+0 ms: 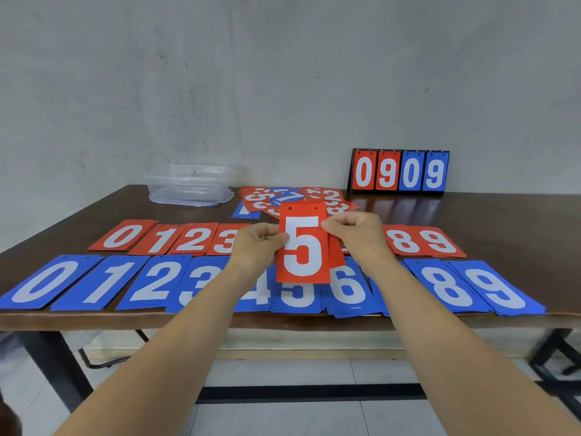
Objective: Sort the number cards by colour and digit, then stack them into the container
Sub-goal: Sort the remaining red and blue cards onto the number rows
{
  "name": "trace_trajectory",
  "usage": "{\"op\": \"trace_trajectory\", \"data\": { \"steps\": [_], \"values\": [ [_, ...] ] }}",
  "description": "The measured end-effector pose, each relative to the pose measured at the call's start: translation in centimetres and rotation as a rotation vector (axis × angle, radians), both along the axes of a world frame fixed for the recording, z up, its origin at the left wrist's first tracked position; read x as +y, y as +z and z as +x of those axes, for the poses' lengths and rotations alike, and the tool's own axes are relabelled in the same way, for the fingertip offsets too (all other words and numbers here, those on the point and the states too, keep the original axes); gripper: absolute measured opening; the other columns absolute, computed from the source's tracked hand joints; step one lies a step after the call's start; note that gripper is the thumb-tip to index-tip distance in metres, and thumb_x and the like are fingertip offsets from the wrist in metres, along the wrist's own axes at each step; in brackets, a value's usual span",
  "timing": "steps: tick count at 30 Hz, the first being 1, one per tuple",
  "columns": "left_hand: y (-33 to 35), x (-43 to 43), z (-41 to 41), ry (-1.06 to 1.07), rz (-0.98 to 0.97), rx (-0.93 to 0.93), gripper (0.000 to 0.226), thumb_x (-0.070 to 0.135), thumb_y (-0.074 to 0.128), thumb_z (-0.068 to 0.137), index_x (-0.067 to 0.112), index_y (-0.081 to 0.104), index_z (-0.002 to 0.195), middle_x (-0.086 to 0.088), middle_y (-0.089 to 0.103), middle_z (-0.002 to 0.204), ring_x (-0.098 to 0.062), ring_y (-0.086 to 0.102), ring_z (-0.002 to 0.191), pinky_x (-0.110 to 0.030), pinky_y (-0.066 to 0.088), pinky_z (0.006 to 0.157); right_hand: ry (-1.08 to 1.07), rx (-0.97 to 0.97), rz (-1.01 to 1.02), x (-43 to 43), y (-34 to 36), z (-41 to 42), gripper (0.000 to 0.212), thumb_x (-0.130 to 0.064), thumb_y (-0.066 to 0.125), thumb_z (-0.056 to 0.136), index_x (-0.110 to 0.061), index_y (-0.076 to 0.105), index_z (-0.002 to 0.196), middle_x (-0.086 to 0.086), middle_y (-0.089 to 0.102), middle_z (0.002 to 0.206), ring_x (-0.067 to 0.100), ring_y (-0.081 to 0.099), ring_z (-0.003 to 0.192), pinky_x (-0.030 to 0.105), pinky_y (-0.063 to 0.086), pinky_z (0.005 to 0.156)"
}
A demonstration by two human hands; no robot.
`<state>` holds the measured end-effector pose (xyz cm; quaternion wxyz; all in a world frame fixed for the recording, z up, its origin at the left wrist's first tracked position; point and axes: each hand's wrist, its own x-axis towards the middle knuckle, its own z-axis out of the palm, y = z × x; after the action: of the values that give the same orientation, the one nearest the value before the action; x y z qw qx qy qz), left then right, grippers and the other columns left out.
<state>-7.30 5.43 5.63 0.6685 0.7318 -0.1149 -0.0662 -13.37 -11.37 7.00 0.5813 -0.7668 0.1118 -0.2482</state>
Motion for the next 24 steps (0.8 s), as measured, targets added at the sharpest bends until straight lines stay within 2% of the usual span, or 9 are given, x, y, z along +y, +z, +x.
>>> {"op": "trace_trajectory", "data": {
  "steps": [3, 5, 7, 9, 12, 14, 19, 24],
  "values": [
    [0.1, -0.8, 0.5, 0.045, 0.004, 0.024, 0.004, 0.017, 0.064, 0.092, 0.021, 0.063, 0.091, 0.001, 0.068, 0.095, -0.017, 0.068, 0.086, -0.032, 0.058, 0.073, -0.056, -0.011, -0.011, -1.9, -0.3, 0.1, 0.016, -0.005, 0.071, 0.085, -0.02, 0.069, 0.086, 0.0, 0.07, 0.095, 0.017, 0.068, 0.094, 0.032, 0.058, 0.081],
    [0.3, -1.2, 1.1, 0.075, 0.017, 0.038, 0.004, 0.018, 0.064, 0.092, 0.019, 0.063, 0.096, 0.0, 0.067, 0.1, -0.019, 0.067, 0.091, -0.032, 0.057, 0.072, -0.106, 0.001, -0.034, -3.4, -0.3, 0.0, 0.021, -0.003, 0.07, 0.085, -0.019, 0.066, 0.098, 0.003, 0.069, 0.102, 0.015, 0.066, 0.093, 0.028, 0.057, 0.075],
    [0.4, -1.6, 1.6, 0.106, 0.021, 0.057, 0.013, 0.018, 0.064, 0.092, 0.014, 0.064, 0.105, -0.004, 0.067, 0.107, -0.023, 0.067, 0.097, -0.036, 0.058, 0.078, -0.134, -0.005, -0.015, -5.1, -0.1, -0.2, 0.032, -0.004, 0.068, 0.087, -0.013, 0.06, 0.116, 0.004, 0.067, 0.099, 0.012, 0.065, 0.085, 0.023, 0.053, 0.064],
    [0.5, -1.8, 2.3, 0.138, 0.017, 0.075, 0.018, 0.018, 0.064, 0.092, 0.013, 0.064, 0.109, -0.006, 0.068, 0.11, -0.025, 0.068, 0.099, -0.041, 0.058, 0.083, -0.174, -0.003, -0.027, -6.8, 0.1, -0.4, 0.039, -0.007, 0.068, 0.088, -0.011, 0.056, 0.125, 0.001, 0.066, 0.093, 0.014, 0.066, 0.084, 0.025, 0.054, 0.066],
    [0.4, -1.4, 3.3, 0.175, -0.01, 0.095, 0.017, 0.017, 0.064, 0.092, 0.011, 0.064, 0.108, -0.006, 0.069, 0.105, -0.022, 0.069, 0.092, -0.035, 0.057, 0.073, -0.209, 0.009, -0.03, -9.6, 0.1, -0.8, 0.03, -0.011, 0.068, 0.088, -0.01, 0.063, 0.118, 0.004, 0.069, 0.1, 0.019, 0.067, 0.093, 0.03, 0.055, 0.074],
    [0.4, -0.7, 4.0, 0.196, -0.047, 0.121, 0.019, 0.016, 0.064, 0.092, 0.009, 0.065, 0.111, -0.007, 0.071, 0.104, -0.022, 0.07, 0.09, -0.036, 0.057, 0.074, -0.225, 0.015, -0.013, -11.1, 0.0, -1.1, 0.026, -0.012, 0.068, 0.088, -0.009, 0.066, 0.114, 0.005, 0.069, 0.101, 0.018, 0.067, 0.09, 0.027, 0.054, 0.071],
    [0.7, 0.6, 5.4, 0.293, -0.088, 0.147, 0.02, 0.012, 0.064, 0.092, 0.007, 0.066, 0.111, -0.01, 0.072, 0.103, -0.024, 0.071, 0.09, -0.036, 0.057, 0.075, -0.253, 0.057, -0.01, -13.8, -0.4, -0.7, 0.025, -0.016, 0.07, 0.087, -0.007, 0.068, 0.111, 0.007, 0.07, 0.101, 0.024, 0.068, 0.097, 0.041, 0.055, 0.088],
    [0.7, -0.7, 6.6, 0.314, -0.032, 0.166, 0.024, 0.012, 0.066, 0.091, 0.006, 0.066, 0.114, -0.011, 0.071, 0.103, -0.026, 0.07, 0.091, -0.039, 0.058, 0.079, -0.27, 0.077, -0.041, -14.5, -0.9, 0.5, 0.027, -0.021, 0.068, 0.089, -0.008, 0.068, 0.113, 0.007, 0.069, 0.109, 0.024, 0.066, 0.101, 0.043, 0.055, 0.09]
  ]
}}
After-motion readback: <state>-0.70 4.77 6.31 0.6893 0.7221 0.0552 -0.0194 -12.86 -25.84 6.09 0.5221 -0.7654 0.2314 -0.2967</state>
